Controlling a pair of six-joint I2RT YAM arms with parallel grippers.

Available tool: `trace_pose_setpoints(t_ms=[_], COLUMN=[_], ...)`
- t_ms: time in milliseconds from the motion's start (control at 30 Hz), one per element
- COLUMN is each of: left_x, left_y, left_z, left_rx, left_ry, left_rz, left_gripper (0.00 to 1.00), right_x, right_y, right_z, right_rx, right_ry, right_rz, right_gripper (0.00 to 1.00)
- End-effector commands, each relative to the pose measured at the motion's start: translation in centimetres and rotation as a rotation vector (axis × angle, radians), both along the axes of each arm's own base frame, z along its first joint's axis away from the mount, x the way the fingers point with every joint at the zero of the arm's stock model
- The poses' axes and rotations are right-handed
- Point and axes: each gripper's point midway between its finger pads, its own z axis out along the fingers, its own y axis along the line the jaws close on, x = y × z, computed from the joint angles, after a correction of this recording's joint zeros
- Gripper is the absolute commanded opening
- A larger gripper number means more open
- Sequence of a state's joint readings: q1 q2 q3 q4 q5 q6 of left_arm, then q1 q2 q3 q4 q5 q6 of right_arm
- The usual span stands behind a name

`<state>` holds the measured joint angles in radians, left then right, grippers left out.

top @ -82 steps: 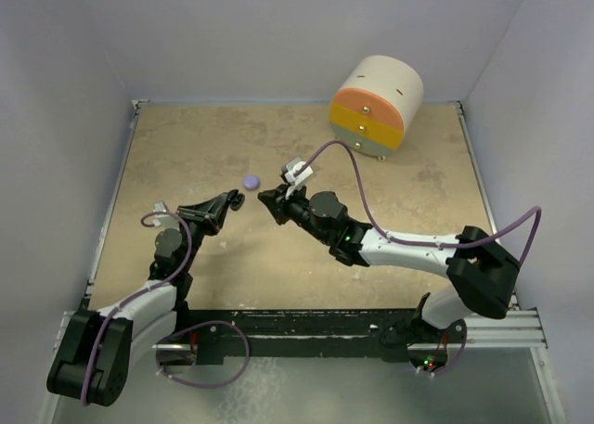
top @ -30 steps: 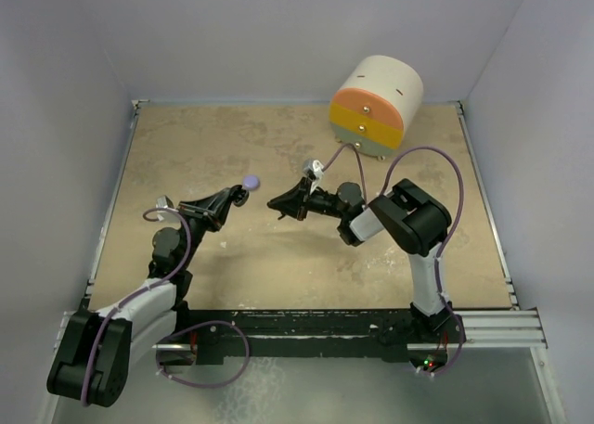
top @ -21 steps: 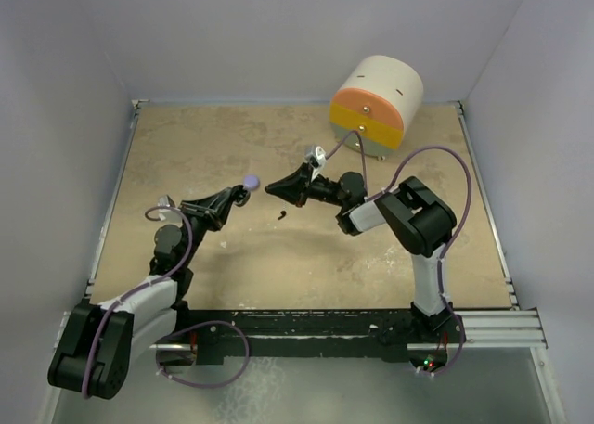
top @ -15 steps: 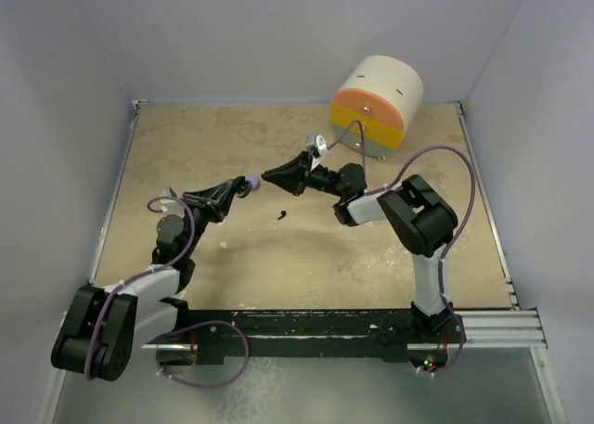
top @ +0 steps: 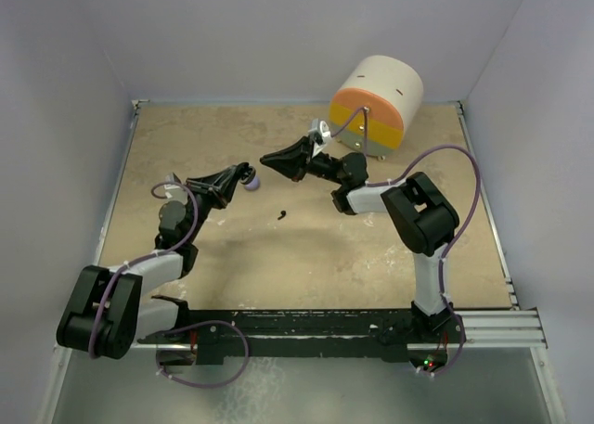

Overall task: Insert the wireless bluetooth earbuds into the charging case
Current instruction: Place the earbud in the charging case.

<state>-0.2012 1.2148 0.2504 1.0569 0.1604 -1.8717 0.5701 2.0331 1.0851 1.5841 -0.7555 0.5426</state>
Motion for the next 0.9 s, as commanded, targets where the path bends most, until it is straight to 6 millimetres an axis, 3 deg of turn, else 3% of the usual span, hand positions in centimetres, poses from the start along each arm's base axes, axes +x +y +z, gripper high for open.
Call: trace_pose_setpoints(t_ms=[0, 867], left_x=[0.3, 2.1], left_y=[-0.2, -1.8], left_z=[3.1, 3.2], left_rx=[-0.021, 0.001], left_ry=[-0.092, -0.093], left_rz=[-0.015, -0.091], left_gripper=[0.00, 0.00], right_x=[-9.5, -10.6], right_y=[-6.0, -6.0], right_z=[13.7, 14.7], right_rx=[0.471, 0.476], right_ry=[-0.745, -0.782], right_rz=[0.020, 0.042], right_gripper=[0.00, 0.00])
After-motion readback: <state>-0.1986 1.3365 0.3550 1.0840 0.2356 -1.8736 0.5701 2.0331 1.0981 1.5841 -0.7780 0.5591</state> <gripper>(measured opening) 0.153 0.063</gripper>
